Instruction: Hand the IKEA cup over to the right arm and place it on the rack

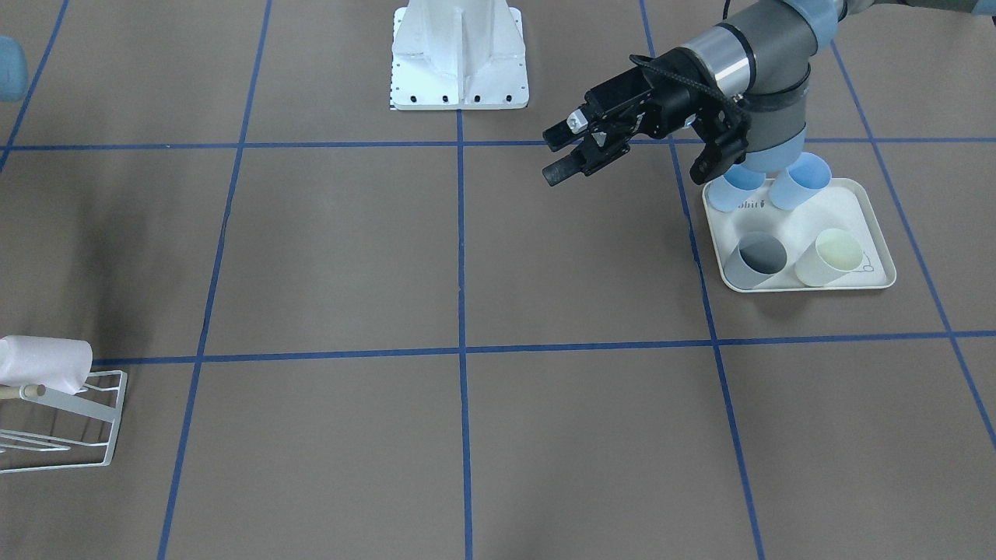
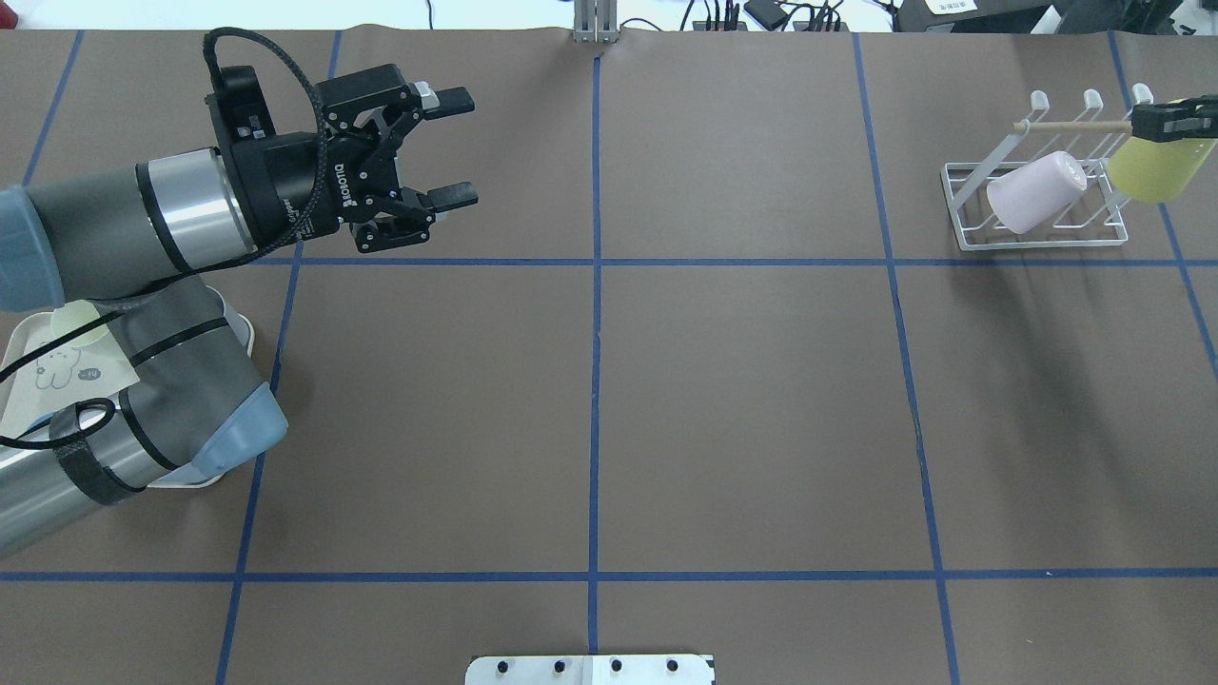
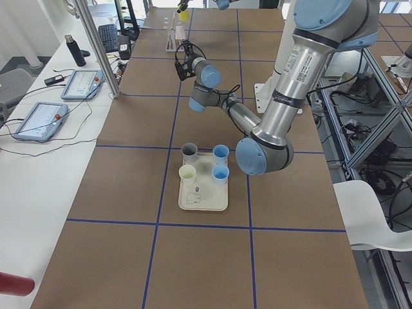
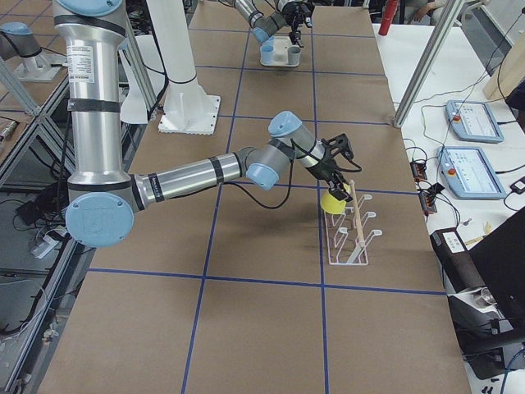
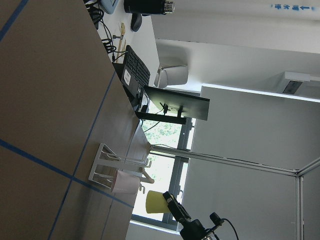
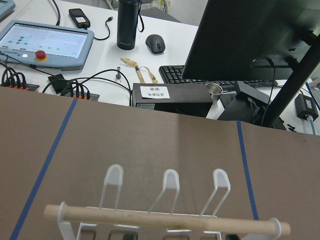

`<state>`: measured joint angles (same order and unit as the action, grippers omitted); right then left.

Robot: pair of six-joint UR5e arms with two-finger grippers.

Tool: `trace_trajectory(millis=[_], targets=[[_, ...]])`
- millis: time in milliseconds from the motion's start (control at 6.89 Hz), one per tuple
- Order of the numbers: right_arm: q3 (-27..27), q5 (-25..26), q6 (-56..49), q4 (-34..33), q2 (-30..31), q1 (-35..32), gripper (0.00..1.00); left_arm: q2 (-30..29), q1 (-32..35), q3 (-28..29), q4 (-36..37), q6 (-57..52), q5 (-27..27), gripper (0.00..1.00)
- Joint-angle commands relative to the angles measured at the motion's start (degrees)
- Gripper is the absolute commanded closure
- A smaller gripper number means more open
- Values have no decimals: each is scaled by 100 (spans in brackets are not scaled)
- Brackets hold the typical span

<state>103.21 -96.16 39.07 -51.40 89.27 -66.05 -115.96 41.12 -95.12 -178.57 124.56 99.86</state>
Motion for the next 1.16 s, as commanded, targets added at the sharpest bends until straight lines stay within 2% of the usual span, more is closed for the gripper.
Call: trace_trajectory(millis=[0, 1017], targets=[[-545, 45, 22, 218, -277, 4, 100, 3, -16, 11, 15, -2, -2, 0], [-960, 1, 57, 227, -454, 39, 100, 3, -25, 3, 67, -2, -10, 0]])
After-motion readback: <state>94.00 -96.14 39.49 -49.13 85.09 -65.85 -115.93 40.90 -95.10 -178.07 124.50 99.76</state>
